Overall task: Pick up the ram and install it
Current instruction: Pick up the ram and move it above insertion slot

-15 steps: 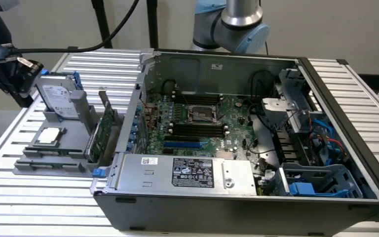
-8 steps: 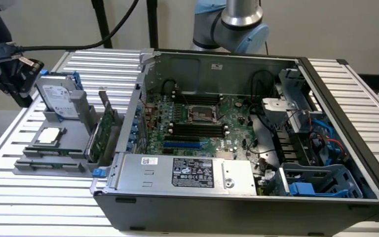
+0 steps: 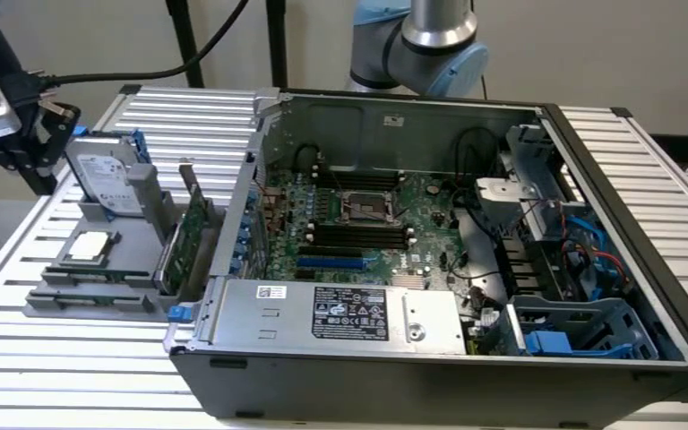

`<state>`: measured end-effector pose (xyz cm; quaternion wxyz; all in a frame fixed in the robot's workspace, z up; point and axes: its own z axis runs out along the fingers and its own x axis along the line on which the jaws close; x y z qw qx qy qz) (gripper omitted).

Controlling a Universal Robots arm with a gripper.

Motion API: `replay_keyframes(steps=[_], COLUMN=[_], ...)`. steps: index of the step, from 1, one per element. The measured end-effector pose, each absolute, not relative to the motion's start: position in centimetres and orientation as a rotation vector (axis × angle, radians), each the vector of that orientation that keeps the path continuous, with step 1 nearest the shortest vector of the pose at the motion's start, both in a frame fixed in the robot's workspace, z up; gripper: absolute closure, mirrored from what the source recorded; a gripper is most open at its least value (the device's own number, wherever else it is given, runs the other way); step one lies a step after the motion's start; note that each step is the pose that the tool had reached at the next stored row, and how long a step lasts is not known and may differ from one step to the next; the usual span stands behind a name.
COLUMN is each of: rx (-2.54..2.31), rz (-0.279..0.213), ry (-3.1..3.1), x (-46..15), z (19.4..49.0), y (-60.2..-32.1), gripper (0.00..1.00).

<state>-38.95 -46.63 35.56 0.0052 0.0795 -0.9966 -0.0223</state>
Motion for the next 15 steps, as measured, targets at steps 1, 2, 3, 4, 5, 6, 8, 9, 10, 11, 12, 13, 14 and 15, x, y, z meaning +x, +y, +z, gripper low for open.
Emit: replay_keyframes(steps=[1, 2, 3, 4, 5, 6, 8, 9, 10, 11, 12, 13, 14, 15], rx=[0.277, 0.306, 0.334, 0.361, 0.39, 0.418, 0.475, 0.503, 0.531, 0.558, 0.586, 0.614, 0.642, 0.67], rz=[-0.07, -0.069, -0.069, -0.069, -0.069, -0.069, -0.068, -0.068, -0.068, -0.068, -0.067, -0.067, -0.067, -0.067], ry=[-3.118, -3.115, -3.111, -3.108, -3.104, -3.1, -3.091, -3.086, -3.081, -3.076, -3.07, -3.064, -3.058, -3.052], x=[-38.95, -38.95, -38.95, -38.95, -38.95, -38.95, -38.95, -38.95, -38.95, -38.95, -38.95, -38.95, -38.95, -38.95], z=[35.57, 35.57, 35.56, 35.56, 35.56, 35.56, 35.56, 35.56, 35.56, 35.56, 35.55, 35.55, 35.55, 35.55], y=[-46.63, -46.63, -46.63, -46.63, -46.63, -46.63, -46.63, -46.63, -46.63, -46.63, -46.63, -46.63, -46.63, -46.63], gripper=[1.0, 1.0, 1.0, 1.0, 1.0, 1.0, 1.0, 1.0, 1.0, 1.0, 1.0, 1.0, 1.0, 1.0])
